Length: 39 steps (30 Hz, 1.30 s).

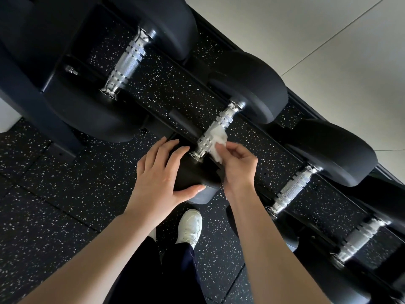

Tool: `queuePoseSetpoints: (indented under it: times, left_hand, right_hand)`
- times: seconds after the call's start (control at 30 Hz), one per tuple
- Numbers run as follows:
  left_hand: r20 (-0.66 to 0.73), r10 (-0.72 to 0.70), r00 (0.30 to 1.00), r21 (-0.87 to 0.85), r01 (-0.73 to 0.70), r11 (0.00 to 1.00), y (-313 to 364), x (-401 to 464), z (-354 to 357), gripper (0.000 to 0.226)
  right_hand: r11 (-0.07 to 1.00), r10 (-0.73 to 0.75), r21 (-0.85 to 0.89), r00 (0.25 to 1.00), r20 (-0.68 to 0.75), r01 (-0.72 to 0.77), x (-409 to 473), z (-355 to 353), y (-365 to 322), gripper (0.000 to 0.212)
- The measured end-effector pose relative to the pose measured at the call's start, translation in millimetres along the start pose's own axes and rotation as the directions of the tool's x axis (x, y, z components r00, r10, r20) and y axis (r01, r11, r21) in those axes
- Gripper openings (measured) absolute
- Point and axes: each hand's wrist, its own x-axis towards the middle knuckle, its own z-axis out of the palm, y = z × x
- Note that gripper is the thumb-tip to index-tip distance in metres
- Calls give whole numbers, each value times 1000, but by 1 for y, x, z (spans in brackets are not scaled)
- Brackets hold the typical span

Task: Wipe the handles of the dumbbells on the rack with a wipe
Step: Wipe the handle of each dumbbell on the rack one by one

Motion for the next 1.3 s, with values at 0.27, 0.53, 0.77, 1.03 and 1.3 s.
queuePoseSetpoints:
  times: [0.27,0.53,0.77,1.03,1.3]
  left_hand:
    - [-10,3,1000,-5,-3,1000,1,0,0,75]
    - [-10,2,1000,-9,-2,1000,0,0,1,75]
    - [-16,8,1000,-12,-8,1000,-1,-1,2,74]
    - [-42,29,999,-17,-30,999,-2,-1,4,74]
    - [-42,31,999,-2,-31,1000,-2,-1,5,73]
  right_hand:
    - [965,-132,204,979,-156,163,23,16,-48,13]
    - [904,-83,419,996,-25,86,24,21,-39,16]
    - [888,-111,454,992,58,73,37,16,-34,20]
    - [844,-128,521,898,422,-124,60,-3,-19,23]
    - [909,23,322,803,596,-265,60,-15,9,19]
